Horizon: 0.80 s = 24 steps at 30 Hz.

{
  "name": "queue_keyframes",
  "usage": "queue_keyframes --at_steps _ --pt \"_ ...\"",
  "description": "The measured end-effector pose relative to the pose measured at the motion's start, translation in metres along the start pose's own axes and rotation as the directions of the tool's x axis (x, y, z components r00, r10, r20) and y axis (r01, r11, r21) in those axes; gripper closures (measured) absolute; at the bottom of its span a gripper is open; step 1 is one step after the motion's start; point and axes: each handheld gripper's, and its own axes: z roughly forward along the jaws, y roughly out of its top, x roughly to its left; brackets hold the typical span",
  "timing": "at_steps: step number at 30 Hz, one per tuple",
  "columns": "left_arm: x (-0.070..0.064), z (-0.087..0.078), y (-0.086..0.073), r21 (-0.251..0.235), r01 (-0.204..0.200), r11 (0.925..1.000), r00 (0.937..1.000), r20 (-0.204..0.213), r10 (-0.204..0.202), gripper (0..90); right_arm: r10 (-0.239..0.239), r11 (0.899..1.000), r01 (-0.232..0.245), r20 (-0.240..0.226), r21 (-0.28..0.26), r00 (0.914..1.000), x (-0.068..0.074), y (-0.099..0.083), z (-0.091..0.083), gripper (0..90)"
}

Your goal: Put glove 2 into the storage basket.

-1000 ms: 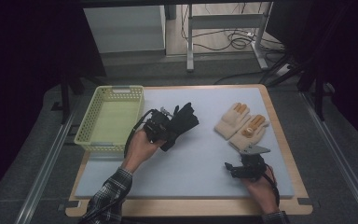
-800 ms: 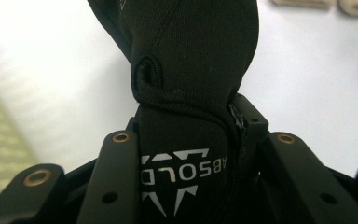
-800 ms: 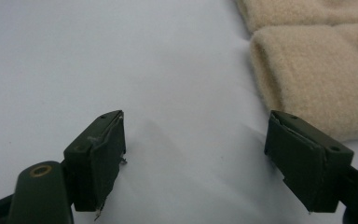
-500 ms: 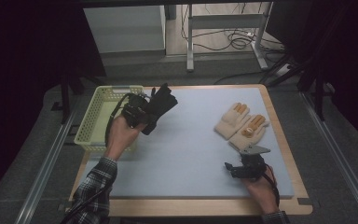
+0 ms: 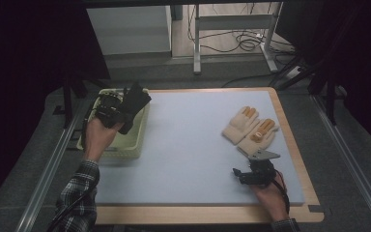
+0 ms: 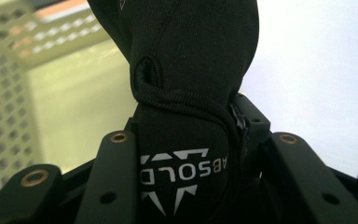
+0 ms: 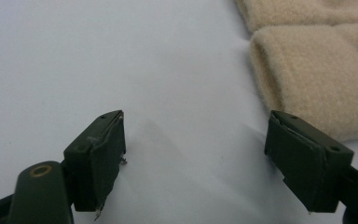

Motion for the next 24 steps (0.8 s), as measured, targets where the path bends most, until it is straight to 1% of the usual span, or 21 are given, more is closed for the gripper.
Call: queue_keyframes --at_steps 3,6,8,9,10,11,12,17,21,24 --pt "0.017 0.005 -0.007 0.024 0.036 0.9991 0.9990 -0.027 -0.035 60.5 0.000 1.000 0.000 0.000 0.000 1.0000 0.000 0.000 0.000 20.1" --pt "0.032 0.011 -0.014 0.044 0.071 0.9965 0.9965 -0.048 -0.069 60.2 0.000 1.000 0.000 0.000 0.000 1.0000 0.000 0.000 0.000 20.2" --pt "0.041 0.014 -0.018 0.061 0.088 0.9943 0.9946 -0.061 -0.084 60.1 0.000 1.000 0.000 0.000 -0.001 1.0000 0.000 0.000 0.000 20.2" --pt "0.045 0.017 -0.020 0.067 0.090 0.9937 0.9942 -0.066 -0.085 60.0 0.000 1.000 0.000 0.000 0.000 1.0000 0.000 0.000 0.000 20.2" --pt "0.048 0.019 -0.021 0.073 0.105 0.9918 0.9926 -0.070 -0.099 60.0 0.000 1.000 0.000 0.000 -0.001 1.0000 0.000 0.000 0.000 20.2" --pt "0.052 0.021 -0.023 0.080 0.110 0.9907 0.9917 -0.076 -0.104 59.9 0.000 1.000 0.000 0.000 0.000 1.0000 0.000 0.000 0.000 20.1" --pt "0.054 0.024 -0.024 0.089 0.119 0.9888 0.9904 -0.081 -0.112 59.9 0.000 1.000 0.000 0.000 -0.001 1.0000 0.000 0.000 0.000 20.1" --pt "0.063 0.040 -0.028 0.147 0.144 0.9786 0.9855 -0.111 -0.128 59.5 0.001 1.000 -0.001 0.000 -0.001 1.0000 0.000 0.000 0.000 20.1" --pt "0.067 0.050 -0.026 0.191 0.159 0.9687 0.9827 -0.125 -0.136 58.9 0.001 1.000 -0.001 0.000 -0.001 1.0000 0.000 0.000 0.000 20.1" --pt "0.069 0.057 -0.023 0.215 0.162 0.9630 0.9813 -0.138 -0.134 58.2 0.001 1.000 -0.001 0.000 -0.001 1.0000 0.000 0.000 0.000 20.1"
